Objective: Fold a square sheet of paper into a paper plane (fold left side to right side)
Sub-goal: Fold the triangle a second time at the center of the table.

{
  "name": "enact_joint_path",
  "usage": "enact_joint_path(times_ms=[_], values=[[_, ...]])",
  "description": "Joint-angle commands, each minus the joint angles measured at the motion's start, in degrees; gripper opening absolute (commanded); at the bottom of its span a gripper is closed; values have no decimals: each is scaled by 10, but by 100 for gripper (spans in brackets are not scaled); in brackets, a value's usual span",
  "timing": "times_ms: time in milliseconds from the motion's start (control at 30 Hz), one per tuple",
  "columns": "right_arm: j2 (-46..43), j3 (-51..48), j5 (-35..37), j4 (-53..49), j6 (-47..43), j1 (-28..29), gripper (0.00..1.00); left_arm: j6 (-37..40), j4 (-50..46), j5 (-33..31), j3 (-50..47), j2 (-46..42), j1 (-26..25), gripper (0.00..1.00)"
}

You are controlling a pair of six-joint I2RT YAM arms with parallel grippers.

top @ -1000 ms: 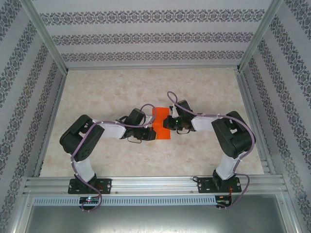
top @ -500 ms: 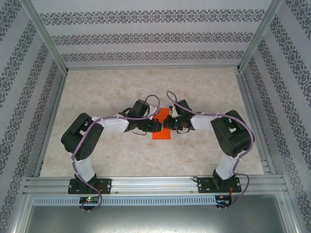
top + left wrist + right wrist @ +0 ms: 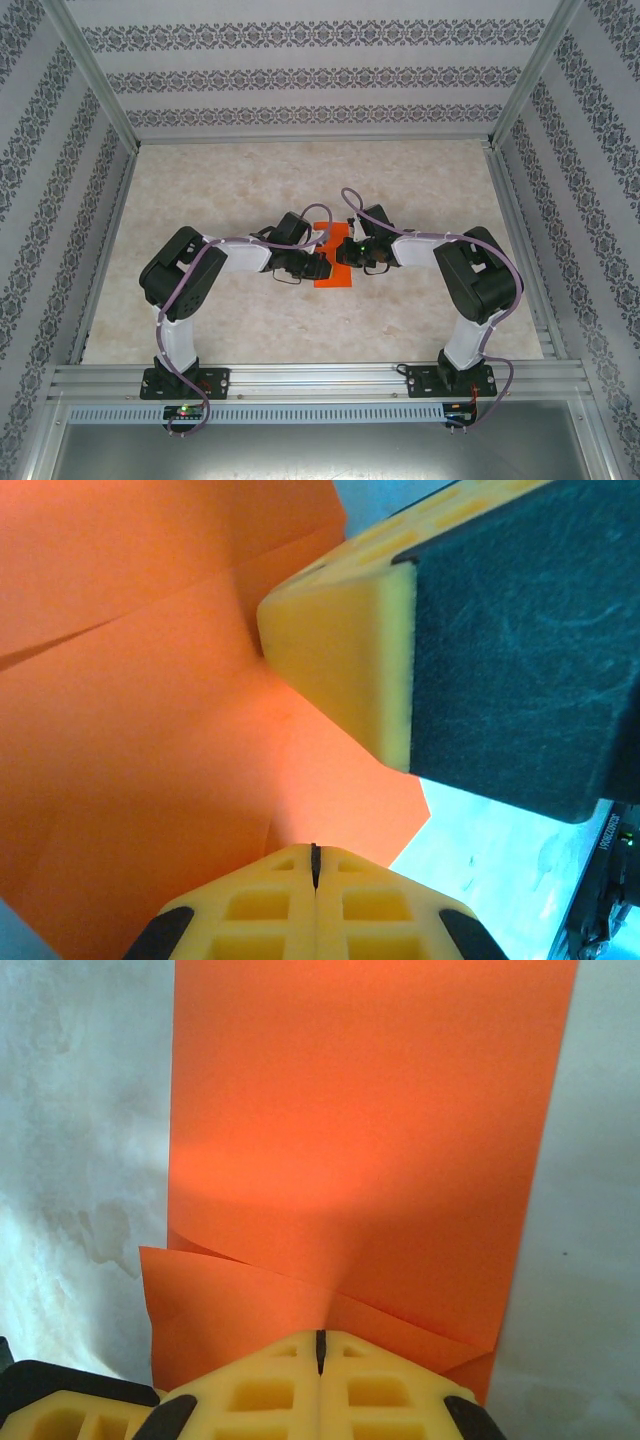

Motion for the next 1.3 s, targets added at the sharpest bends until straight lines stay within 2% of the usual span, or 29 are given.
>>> enact_joint_path(times_ms=[0,467,767,833,1000,1133,1267], values=[[11,8,23,-34,-14,1,0,12,-15,-9,-17,-4,-5,7],[14,20,32,-60,-24,1,0,21,-56,-22,-82,-67,-6,6],[-13,16,13,-25,-9,-4,0,-6,-14,-3,-147,-155,20,9],[-36,7,11,-8,-2,-7,7,-10,-4,-3,-154,-175,33,13],[-114,-28,48,3,2,-25,23,-25,28,-14,-145,-183,67,32],[-178,-76,54,25,15,-53,40,-35,61,-6,-110,-143,77,40],[-234,-128,34,59,29,-72,59,-45,103,34,-69,-85,76,46]])
